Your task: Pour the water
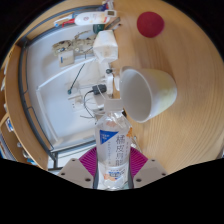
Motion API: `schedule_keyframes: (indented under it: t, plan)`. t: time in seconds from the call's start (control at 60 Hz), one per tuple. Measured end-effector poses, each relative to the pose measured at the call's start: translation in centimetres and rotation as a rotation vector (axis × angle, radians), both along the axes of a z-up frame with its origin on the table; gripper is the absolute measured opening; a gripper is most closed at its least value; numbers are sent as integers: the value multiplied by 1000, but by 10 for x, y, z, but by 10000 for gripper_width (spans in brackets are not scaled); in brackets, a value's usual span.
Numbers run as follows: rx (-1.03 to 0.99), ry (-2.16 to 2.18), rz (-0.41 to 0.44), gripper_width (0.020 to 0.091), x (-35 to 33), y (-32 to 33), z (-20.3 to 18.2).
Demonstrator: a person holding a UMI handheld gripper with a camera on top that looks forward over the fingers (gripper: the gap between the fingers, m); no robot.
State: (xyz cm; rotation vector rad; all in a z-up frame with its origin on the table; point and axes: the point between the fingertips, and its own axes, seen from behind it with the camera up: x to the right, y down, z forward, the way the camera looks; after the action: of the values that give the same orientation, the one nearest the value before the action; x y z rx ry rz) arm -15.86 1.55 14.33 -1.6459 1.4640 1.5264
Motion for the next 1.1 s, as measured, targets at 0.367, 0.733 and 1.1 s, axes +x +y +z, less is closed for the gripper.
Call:
schedule_keyframes:
  t: [0.367, 0.733, 1.1]
  plan:
    - [-70, 155, -27, 402, 8, -5, 1]
    - [192, -532, 52, 403, 87, 0, 74]
    - [162, -1418, 94, 429, 239, -3, 24]
